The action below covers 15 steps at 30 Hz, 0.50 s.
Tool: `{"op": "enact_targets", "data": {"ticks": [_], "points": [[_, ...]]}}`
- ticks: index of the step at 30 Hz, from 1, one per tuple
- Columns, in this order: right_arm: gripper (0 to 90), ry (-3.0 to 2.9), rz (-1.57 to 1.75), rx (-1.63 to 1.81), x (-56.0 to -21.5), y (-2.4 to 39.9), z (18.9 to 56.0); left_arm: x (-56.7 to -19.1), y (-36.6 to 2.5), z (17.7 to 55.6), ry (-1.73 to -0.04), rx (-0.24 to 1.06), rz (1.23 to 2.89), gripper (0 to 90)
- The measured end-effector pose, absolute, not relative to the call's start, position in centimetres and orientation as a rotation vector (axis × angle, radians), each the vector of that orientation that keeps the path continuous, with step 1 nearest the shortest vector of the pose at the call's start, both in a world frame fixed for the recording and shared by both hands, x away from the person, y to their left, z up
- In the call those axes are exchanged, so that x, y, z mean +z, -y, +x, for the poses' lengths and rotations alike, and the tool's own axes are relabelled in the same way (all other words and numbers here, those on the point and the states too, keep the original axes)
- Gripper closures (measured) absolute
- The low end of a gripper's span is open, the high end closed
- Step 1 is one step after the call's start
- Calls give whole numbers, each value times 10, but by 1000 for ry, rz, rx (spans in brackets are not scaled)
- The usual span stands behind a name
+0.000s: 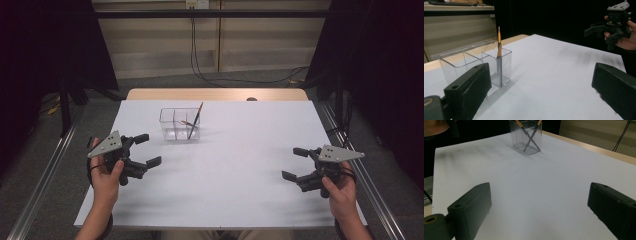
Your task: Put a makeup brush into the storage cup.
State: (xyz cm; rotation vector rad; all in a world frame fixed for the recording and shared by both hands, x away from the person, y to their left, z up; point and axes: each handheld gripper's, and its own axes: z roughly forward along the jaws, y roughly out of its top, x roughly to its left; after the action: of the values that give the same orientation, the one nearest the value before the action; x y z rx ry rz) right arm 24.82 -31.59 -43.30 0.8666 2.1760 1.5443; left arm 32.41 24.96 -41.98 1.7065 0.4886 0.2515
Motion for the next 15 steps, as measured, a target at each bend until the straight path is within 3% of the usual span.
{"op": "enact_targets", "data": {"ticks": [15], "points": [[47,-2176,859,1548,-432,316,247,-425,-257,311,-497,271,1730,24]]}}
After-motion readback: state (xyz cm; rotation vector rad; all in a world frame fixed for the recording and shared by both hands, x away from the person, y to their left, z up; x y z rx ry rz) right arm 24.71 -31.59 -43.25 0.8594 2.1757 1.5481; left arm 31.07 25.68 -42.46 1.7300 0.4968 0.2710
